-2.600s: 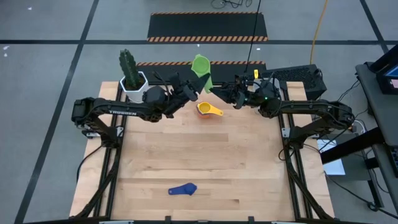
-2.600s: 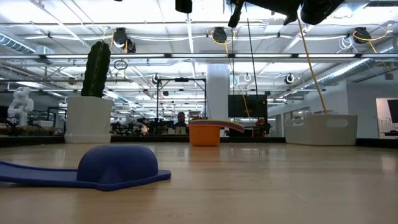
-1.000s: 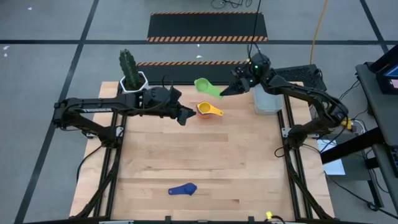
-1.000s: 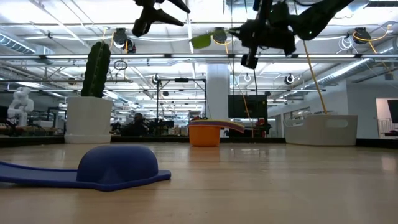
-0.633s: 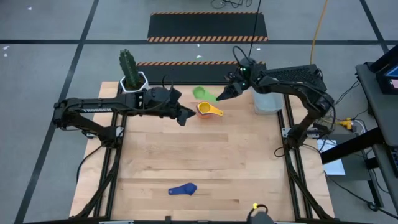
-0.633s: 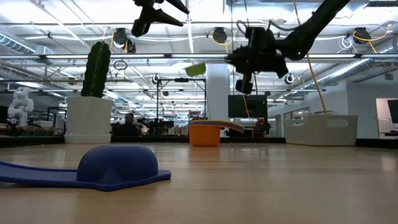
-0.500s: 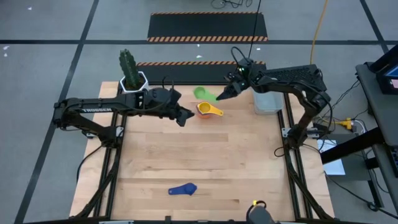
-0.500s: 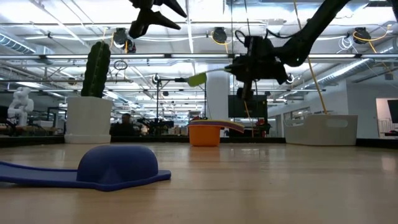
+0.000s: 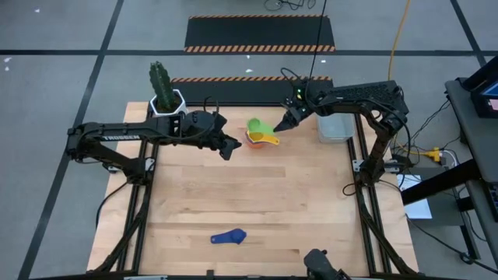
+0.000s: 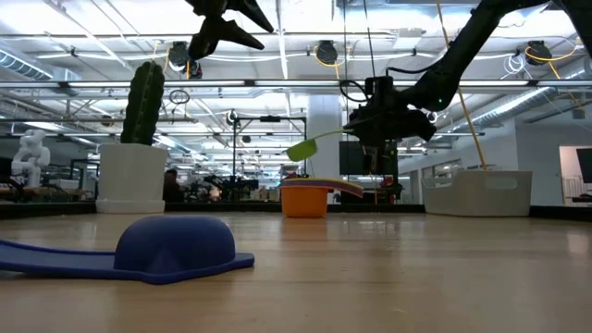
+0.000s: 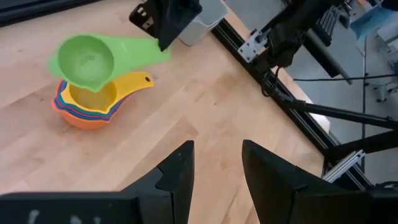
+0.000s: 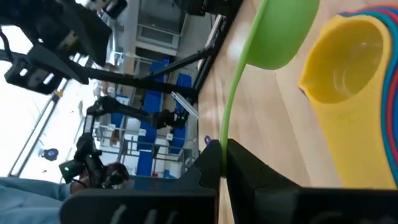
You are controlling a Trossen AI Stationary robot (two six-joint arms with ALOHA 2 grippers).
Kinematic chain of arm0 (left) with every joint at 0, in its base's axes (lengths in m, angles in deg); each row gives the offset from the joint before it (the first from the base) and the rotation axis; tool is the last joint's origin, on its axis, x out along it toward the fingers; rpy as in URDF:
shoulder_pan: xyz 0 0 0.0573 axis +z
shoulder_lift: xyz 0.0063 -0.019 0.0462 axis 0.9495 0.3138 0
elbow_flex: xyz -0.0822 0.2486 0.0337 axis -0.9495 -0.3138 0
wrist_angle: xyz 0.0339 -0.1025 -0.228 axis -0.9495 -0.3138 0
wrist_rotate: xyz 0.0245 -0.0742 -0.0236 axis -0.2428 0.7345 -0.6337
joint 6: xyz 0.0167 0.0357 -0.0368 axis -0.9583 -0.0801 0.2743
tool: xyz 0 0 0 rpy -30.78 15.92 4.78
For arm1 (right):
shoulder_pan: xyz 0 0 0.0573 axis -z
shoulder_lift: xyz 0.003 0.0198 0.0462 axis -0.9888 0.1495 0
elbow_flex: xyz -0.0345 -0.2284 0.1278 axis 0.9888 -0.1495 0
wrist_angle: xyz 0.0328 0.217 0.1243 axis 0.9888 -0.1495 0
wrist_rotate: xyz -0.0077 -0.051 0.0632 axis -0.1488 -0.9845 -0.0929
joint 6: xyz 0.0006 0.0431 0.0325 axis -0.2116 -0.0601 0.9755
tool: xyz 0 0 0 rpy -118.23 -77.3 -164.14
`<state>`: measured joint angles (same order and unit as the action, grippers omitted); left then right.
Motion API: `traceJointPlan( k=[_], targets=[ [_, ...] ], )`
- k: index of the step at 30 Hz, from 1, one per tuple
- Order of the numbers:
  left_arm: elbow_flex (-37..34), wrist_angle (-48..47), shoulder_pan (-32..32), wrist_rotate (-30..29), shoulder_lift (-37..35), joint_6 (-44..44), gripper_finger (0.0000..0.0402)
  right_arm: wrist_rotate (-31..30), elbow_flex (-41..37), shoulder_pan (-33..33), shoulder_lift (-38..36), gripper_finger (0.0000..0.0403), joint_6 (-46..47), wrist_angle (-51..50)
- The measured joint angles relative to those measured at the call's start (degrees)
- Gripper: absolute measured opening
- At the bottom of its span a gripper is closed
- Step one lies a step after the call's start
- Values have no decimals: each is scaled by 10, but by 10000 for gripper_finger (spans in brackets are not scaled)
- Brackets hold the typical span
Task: Nest measuring cups in basket
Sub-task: Stack the green measuring cup on top of the yellow measuring cup
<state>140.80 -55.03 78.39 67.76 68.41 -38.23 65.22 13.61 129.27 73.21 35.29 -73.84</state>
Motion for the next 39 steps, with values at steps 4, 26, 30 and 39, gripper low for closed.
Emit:
traceJointPlan(
  k=[4,26,30,39],
  targets=[
    [0,0,1,0,0,-7,136,-1,0,0,0,0,-53,-46],
    [0,3,23,2,0,-7,136,-123,-42,-26,0,15,-97,-26],
    [0,4,23,2,0,-7,136,-124,-42,-26,0,15,-102,-26],
    [0,5,23,2,0,-7,136,-155,-42,-25,0,18,-105,-25]
  ],
)
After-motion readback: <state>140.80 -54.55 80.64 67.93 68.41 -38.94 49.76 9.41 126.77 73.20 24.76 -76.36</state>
